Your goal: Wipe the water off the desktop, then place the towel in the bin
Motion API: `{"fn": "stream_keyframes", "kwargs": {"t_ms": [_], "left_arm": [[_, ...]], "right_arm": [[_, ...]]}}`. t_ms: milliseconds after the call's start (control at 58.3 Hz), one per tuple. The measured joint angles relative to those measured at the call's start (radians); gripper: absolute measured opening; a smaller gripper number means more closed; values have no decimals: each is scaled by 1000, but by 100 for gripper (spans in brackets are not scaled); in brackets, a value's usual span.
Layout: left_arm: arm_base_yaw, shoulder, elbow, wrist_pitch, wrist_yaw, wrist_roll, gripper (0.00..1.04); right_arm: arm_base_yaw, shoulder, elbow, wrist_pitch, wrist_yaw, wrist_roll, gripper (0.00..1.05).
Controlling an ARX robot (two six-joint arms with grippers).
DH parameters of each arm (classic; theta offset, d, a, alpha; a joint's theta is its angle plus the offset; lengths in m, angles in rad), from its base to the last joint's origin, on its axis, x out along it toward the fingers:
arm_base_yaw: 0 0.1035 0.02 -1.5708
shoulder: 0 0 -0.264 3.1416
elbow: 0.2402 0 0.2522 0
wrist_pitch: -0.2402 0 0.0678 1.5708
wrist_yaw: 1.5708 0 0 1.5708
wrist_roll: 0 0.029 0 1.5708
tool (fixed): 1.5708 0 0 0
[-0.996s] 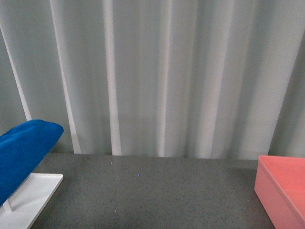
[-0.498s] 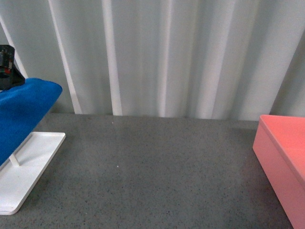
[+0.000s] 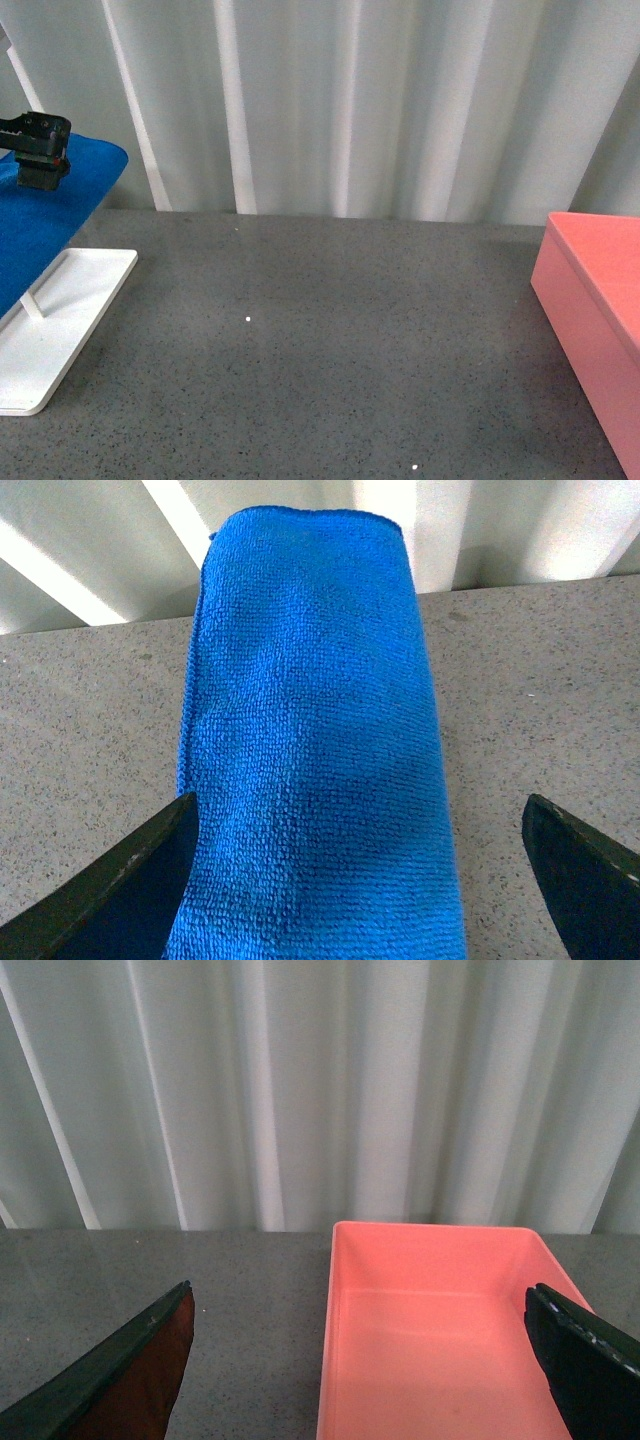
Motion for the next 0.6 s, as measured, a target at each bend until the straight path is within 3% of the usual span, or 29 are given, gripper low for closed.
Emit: {"fn": "stream_keyframes", "kwargs": {"t_ms": [601], "left_arm": [[29, 115, 5, 88, -96, -29, 98]], "right_arm": [[0, 0, 0, 0, 0, 0, 98]]}}
